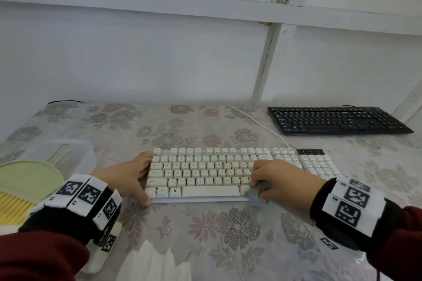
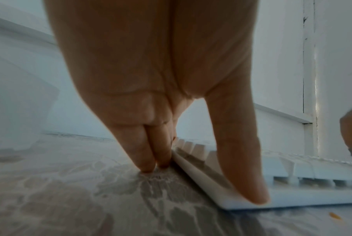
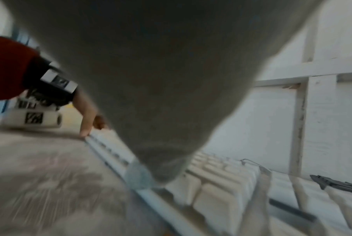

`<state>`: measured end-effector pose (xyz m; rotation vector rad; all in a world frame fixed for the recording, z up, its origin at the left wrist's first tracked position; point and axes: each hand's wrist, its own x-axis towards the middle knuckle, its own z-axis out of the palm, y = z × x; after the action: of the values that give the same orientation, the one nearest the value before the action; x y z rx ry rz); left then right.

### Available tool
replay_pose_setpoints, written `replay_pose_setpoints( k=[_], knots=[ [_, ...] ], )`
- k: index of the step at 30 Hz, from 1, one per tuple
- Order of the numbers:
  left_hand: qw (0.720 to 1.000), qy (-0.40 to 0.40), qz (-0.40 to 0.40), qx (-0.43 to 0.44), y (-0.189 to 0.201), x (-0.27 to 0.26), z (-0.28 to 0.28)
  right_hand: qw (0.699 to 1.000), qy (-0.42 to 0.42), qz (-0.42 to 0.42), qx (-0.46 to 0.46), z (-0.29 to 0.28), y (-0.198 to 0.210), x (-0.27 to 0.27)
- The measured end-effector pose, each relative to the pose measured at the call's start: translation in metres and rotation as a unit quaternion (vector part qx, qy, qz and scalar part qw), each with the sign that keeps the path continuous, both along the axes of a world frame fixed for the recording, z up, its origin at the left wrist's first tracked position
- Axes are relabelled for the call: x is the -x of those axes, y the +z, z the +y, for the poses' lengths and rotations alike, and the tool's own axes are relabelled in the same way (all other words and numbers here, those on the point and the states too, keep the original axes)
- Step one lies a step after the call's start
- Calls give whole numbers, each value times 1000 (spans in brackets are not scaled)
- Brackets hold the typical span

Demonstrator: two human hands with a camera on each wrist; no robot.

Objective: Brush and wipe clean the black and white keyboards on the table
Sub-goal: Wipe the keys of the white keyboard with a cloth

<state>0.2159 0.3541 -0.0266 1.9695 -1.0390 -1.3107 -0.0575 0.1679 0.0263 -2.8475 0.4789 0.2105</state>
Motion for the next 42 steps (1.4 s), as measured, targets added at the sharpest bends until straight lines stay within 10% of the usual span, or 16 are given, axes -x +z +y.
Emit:
replay_pose_setpoints(
  k=[25,42],
  knots=[
    [999,-10,29,25,1,-2,5,997,43,32,64,-7,-7,6],
    [999,-18,17,30,-3,-5,3,991,-132,3,0,-63,30,62]
  ],
)
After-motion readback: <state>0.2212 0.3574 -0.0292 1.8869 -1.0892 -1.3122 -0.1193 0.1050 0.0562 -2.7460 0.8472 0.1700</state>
